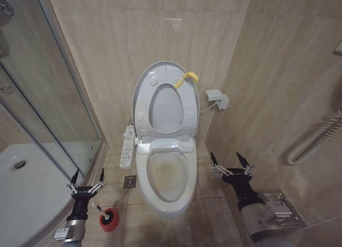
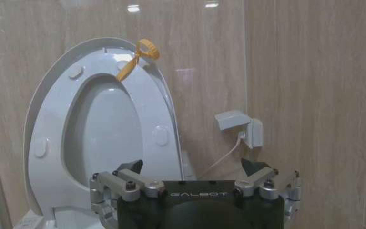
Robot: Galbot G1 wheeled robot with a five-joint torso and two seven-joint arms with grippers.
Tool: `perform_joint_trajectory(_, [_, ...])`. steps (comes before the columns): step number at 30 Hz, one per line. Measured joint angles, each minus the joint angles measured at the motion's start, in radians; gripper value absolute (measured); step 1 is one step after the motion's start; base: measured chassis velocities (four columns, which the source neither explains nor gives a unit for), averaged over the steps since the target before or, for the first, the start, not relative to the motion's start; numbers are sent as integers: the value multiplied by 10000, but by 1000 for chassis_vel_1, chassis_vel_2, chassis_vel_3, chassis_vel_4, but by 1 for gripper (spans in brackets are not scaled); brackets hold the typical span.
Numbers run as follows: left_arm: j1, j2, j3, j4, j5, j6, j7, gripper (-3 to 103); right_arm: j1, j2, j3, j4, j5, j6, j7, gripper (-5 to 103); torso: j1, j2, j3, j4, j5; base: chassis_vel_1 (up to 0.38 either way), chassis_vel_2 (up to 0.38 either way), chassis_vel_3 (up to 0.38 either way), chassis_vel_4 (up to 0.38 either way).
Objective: Open the toilet lid, clean the toilet bowl with a toilet brush, close the toilet lid, and flush.
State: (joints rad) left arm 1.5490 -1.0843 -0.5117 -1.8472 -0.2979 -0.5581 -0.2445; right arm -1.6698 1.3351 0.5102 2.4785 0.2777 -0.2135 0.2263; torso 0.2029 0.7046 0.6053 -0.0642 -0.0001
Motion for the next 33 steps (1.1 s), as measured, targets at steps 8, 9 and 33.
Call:
perform_joint_trajectory(8, [1827, 474, -1167, -3028, -207, 1794, -510, 100, 0, 0, 0, 0, 0, 0, -1, 100, 0, 0, 0, 4, 2, 0, 0, 0, 0])
perform_joint_trajectory(9, [2012, 493, -1340, -3381, -323, 1967, -521, 100, 0, -1, 0, 0, 0, 0, 0, 100, 0, 0, 0, 3, 0, 0, 0, 0, 0])
perform_joint_trajectory(33, [4752, -1385, -1945, -6205, 264, 3090, -1261, 100, 0, 0, 0, 0, 0, 0, 0, 100, 0, 0, 0, 1, 0, 0, 0, 0, 0])
